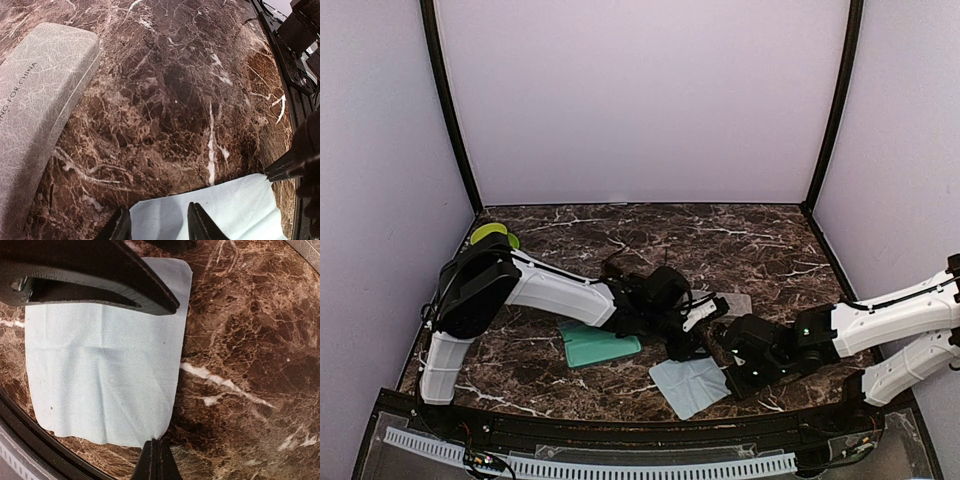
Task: Organize the sunglasses
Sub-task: Pick up the glasses cleaning cloth from the center of the board, then fold the glasses cleaning cloth at the center of the board.
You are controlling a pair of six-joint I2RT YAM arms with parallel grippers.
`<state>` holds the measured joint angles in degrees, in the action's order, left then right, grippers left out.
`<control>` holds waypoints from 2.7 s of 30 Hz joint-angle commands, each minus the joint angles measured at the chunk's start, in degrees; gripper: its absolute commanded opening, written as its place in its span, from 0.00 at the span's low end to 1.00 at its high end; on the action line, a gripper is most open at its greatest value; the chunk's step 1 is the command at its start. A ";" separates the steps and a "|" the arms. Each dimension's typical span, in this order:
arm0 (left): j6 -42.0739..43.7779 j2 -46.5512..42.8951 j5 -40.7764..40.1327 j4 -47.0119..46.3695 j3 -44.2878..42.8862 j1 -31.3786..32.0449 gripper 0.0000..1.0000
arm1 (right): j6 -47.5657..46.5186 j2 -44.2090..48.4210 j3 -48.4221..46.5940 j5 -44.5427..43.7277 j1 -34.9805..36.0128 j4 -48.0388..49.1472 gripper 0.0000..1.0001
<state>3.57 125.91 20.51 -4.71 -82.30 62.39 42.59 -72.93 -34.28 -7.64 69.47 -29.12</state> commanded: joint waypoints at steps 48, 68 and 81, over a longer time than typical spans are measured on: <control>-13.68 -14.22 -11.33 -5.81 10.74 1.88 0.00 | -5.58 2.32 -6.33 -4.81 -3.43 -2.36 0.00; -18.37 -28.34 -16.29 -5.75 20.00 4.50 0.00 | -12.06 4.25 -14.64 -1.27 -3.95 -9.18 0.00; -20.73 -38.65 -24.73 -1.86 25.18 10.28 0.00 | -13.54 4.55 -20.16 4.09 -1.84 -15.19 0.00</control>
<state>-15.77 91.05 -0.56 -9.08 -59.20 70.98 29.34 -69.45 -52.86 -5.28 66.32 -41.28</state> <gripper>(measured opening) 0.012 0.005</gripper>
